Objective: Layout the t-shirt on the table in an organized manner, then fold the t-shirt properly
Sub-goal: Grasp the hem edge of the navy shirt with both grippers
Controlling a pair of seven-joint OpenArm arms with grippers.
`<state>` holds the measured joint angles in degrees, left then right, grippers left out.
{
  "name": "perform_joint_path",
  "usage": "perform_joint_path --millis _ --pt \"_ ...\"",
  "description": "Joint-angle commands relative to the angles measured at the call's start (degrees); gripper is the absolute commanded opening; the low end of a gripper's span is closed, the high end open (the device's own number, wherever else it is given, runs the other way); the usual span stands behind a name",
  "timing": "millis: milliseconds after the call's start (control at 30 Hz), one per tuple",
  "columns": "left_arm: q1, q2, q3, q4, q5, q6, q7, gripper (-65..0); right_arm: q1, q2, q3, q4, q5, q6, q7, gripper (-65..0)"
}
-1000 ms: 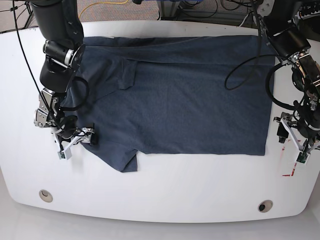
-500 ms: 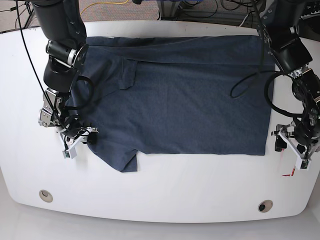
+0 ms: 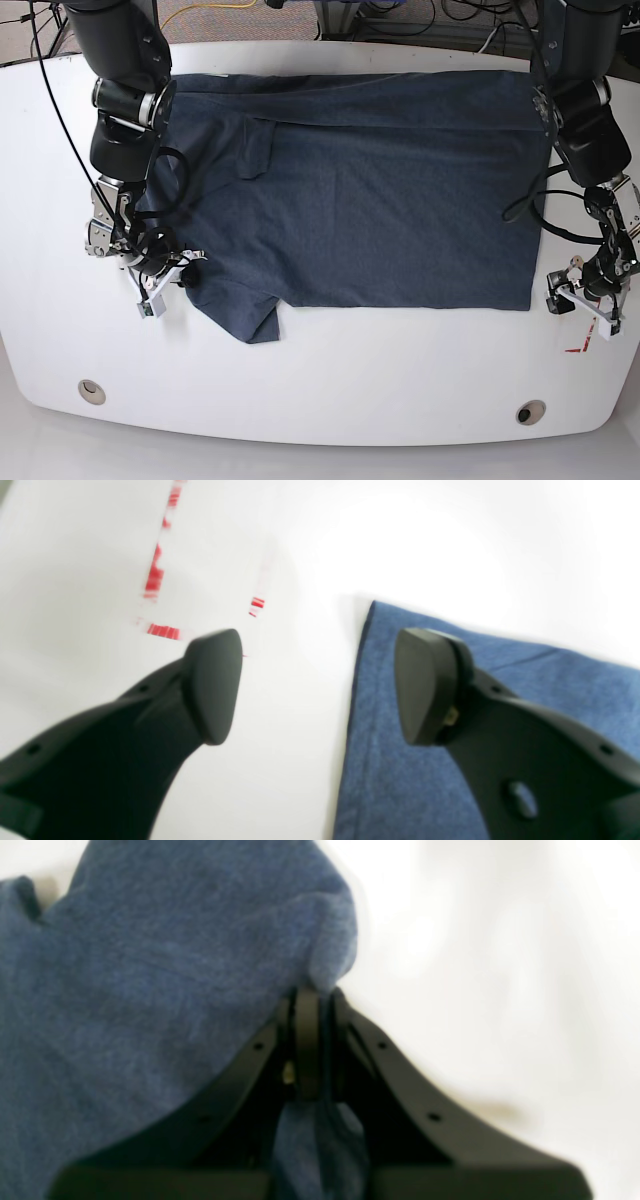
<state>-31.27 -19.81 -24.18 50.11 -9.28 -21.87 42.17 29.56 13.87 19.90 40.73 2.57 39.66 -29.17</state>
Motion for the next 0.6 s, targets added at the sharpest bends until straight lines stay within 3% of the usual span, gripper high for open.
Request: perform_joint_path --millis 0,100,567 --pt "-3.4 -1.4 2.4 -5.3 -0.6 0.1 -3.3 -11.9 0.3 0.7 0.1 2.0 -0.2 0.3 -0.3 -64.2" --pt "-4.6 -1.5 5.2 -10.0 -0.7 0.1 -5.9 -8.9 -0.1 0.6 0.1 2.2 -0.2 0.3 -0.3 -64.2" --pt "-5.2 0.8 6.6 -20.2 -0.7 0.0 -13.7 -8.8 -0.2 0.6 0.2 2.3 -0.1 0.3 -0.2 -64.2"
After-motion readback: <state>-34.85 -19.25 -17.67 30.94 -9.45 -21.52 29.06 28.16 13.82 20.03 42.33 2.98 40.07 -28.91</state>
